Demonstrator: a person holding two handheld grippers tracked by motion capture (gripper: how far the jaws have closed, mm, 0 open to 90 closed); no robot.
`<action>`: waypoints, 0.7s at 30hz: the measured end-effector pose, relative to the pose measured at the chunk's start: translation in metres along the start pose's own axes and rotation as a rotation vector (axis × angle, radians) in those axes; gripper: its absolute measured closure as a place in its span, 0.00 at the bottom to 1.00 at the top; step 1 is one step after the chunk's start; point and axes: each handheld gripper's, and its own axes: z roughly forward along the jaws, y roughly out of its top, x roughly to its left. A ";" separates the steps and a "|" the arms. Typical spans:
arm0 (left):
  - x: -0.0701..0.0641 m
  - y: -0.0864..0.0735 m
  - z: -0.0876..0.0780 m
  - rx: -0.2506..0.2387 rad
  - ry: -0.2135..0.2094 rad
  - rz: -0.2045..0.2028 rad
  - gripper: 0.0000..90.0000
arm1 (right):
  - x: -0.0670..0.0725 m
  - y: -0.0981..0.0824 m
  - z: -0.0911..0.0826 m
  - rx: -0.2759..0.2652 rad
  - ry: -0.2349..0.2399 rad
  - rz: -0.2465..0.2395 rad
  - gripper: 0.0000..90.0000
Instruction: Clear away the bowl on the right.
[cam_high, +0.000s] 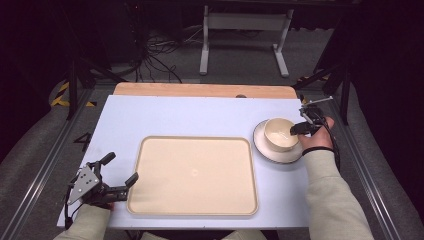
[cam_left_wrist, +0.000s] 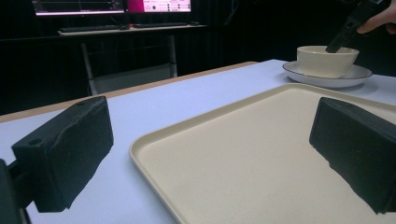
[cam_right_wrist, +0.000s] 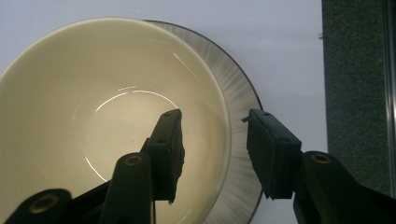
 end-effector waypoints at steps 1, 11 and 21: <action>0.000 0.000 0.000 0.000 0.000 0.001 0.00 | 0.000 0.000 0.002 0.004 0.007 0.016 0.63; 0.000 0.000 0.000 -0.001 -0.001 0.000 0.00 | -0.002 0.003 0.014 0.049 0.053 0.100 0.78; 0.000 0.000 0.000 -0.001 -0.001 0.002 0.00 | -0.008 0.004 0.016 0.064 0.065 0.130 0.91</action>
